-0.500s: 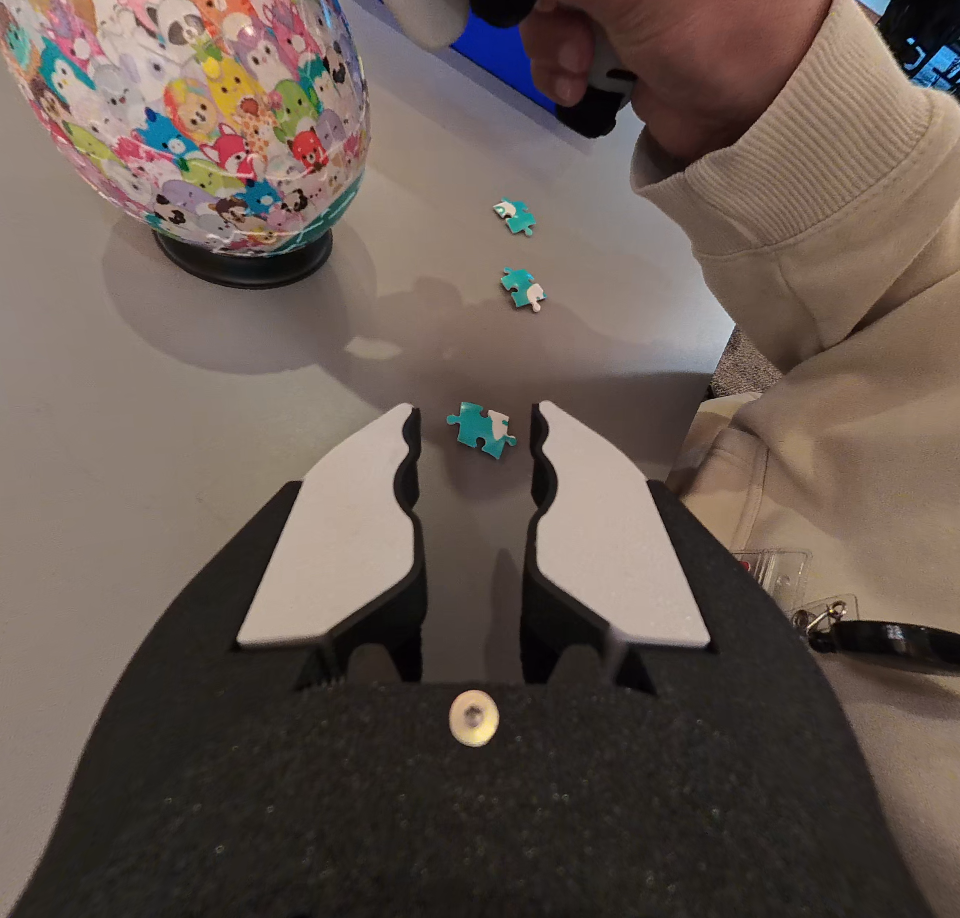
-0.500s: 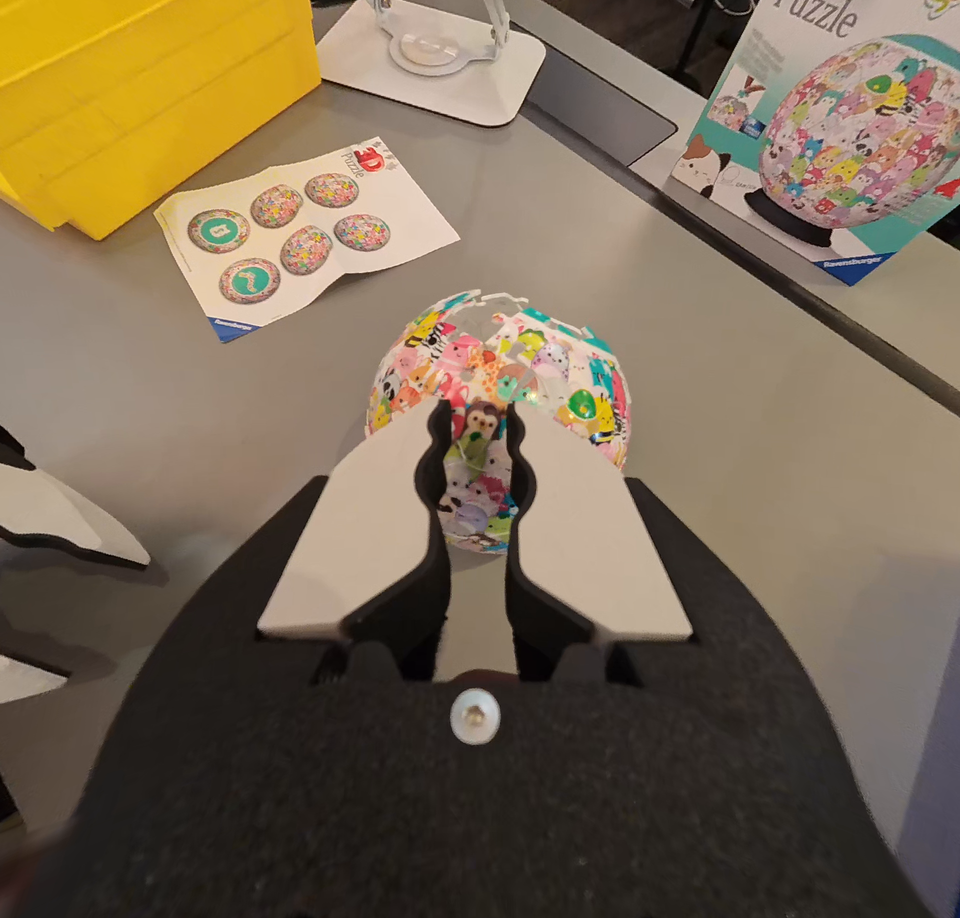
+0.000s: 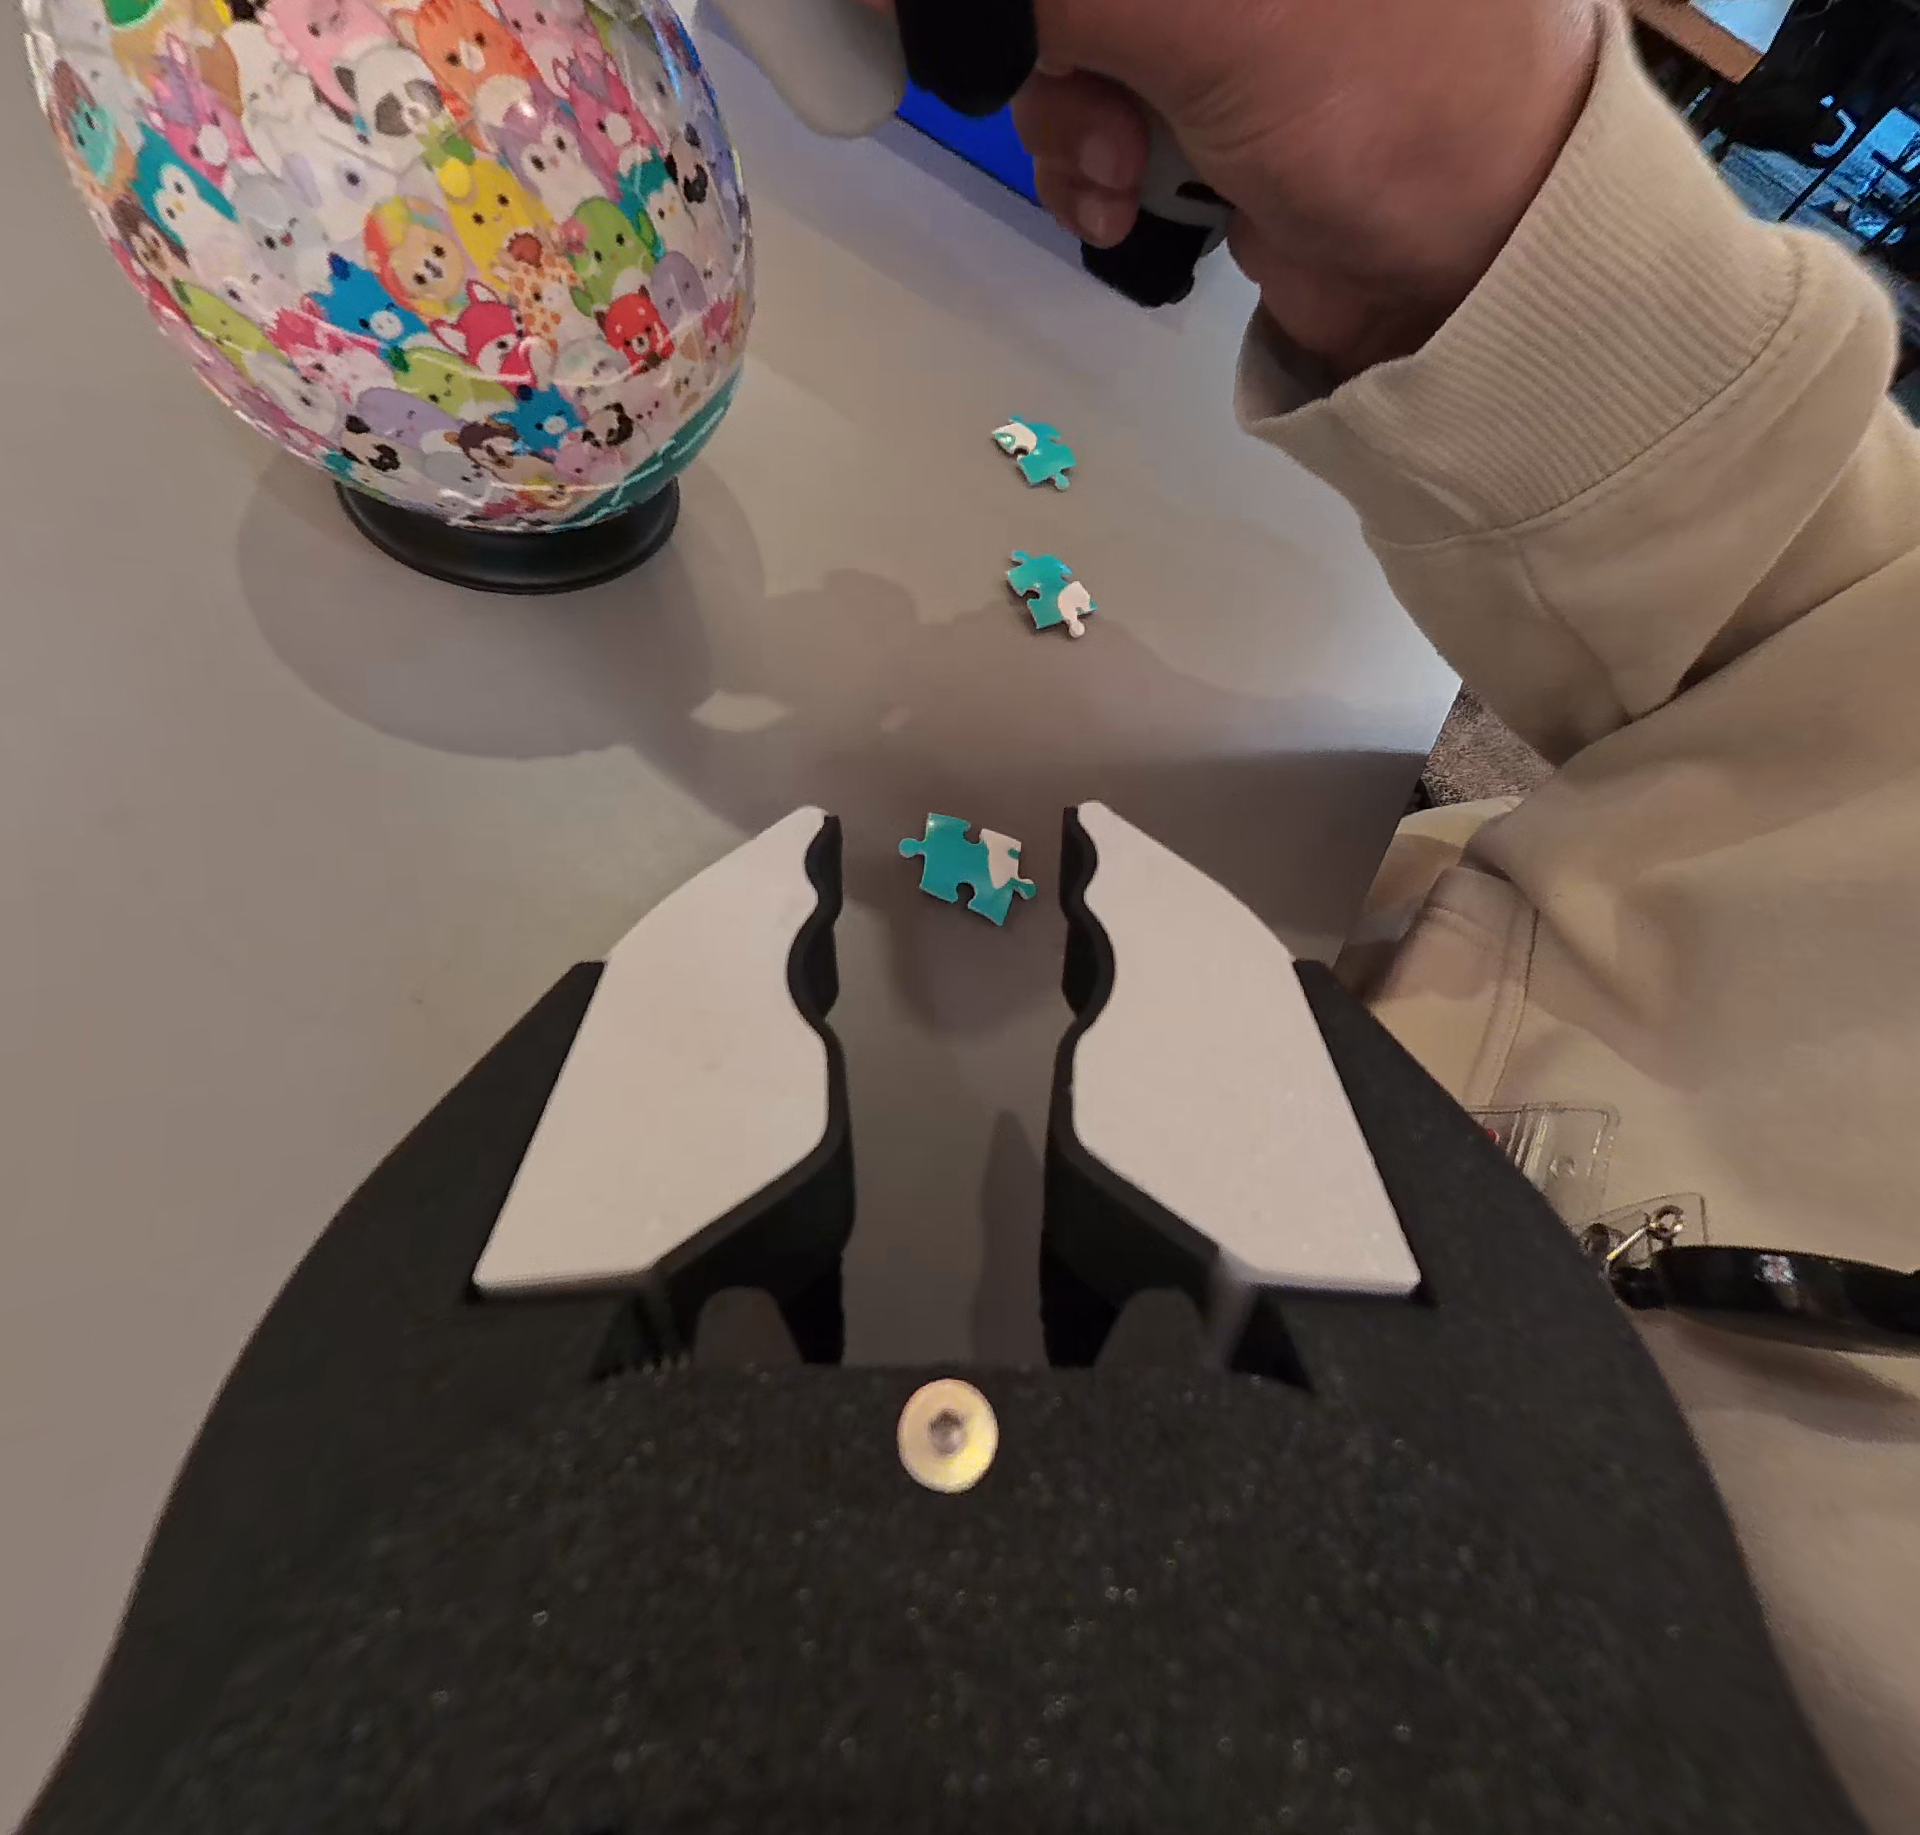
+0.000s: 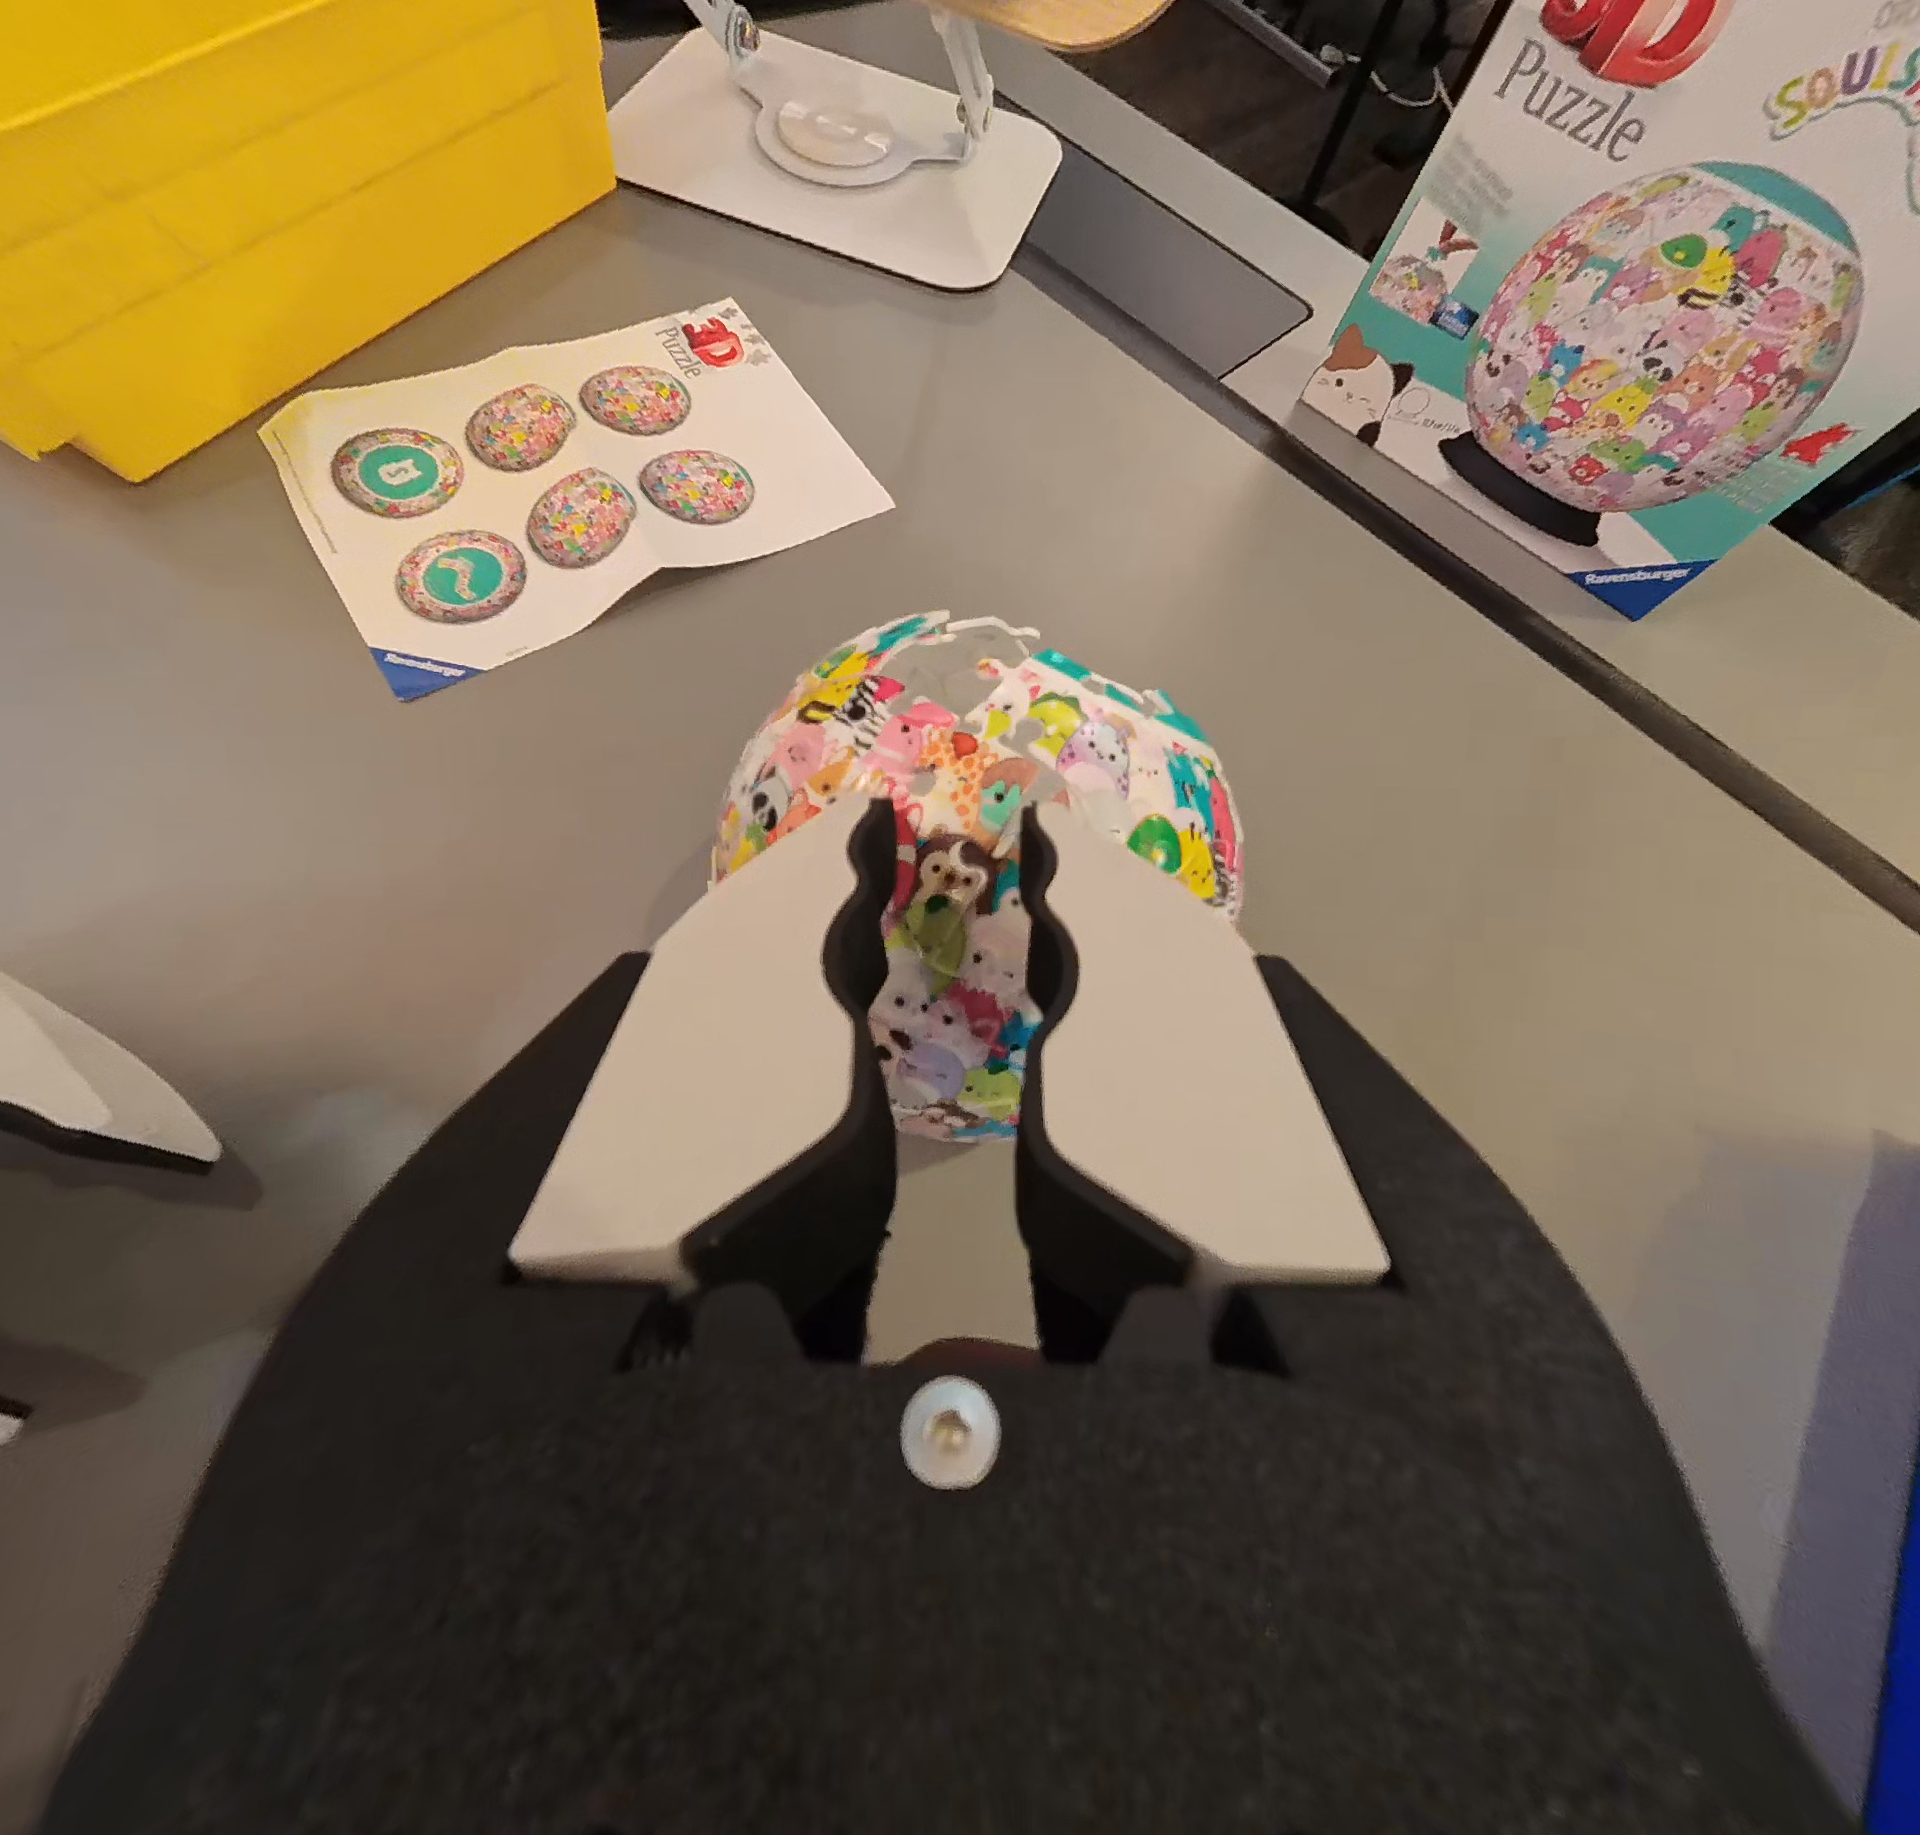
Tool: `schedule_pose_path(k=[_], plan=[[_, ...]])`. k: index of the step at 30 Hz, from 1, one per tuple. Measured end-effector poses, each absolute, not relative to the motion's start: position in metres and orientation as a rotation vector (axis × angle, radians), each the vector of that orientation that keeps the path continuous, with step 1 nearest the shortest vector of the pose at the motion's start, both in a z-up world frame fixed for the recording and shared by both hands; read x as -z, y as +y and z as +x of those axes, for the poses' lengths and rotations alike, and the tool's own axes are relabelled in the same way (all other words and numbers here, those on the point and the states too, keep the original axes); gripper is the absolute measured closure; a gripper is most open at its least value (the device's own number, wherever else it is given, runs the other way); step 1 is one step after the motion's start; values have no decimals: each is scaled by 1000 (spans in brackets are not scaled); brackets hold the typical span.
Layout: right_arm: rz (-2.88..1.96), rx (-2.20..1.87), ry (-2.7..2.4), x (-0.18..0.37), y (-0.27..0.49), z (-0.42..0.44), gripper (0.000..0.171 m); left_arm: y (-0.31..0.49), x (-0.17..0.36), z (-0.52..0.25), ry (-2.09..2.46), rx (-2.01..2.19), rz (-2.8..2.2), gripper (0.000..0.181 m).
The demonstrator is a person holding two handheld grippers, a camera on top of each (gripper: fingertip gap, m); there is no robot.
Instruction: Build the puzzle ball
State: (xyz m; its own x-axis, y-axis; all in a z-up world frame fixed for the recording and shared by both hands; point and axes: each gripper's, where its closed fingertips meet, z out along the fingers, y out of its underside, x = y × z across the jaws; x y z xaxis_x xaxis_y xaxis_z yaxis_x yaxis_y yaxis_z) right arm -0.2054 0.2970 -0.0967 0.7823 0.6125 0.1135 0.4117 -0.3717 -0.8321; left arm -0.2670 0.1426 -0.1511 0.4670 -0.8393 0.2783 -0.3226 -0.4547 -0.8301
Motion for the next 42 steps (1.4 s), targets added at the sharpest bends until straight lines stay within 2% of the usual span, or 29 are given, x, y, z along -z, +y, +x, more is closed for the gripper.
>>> schedule_pose_path(k=[19, 23, 27, 30, 34, 42], plan=[[-1951, -279, -746, 94, 302, -205, 149, 149, 144, -265, 983, 893, -1969, 142], [-1950, -286, -752, 94, 302, -204, 149, 174, 132, -261, 1077, 759, -1918, 149], [-1941, -293, -770, 94, 302, -204, 149, 217, 97, -248, 1118, 653, -1812, 161], [-1922, -299, -781, 94, 302, -205, 150, 251, 73, -238, 1157, 622, -1738, 181], [-1901, -295, -791, 94, 302, -204, 148, 286, 66, -226, 1209, 616, -1727, 181], [-1871, -290, -822, 94, 302, -203, 145, 299, 86, -208, 1371, 628, -1697, 181]])
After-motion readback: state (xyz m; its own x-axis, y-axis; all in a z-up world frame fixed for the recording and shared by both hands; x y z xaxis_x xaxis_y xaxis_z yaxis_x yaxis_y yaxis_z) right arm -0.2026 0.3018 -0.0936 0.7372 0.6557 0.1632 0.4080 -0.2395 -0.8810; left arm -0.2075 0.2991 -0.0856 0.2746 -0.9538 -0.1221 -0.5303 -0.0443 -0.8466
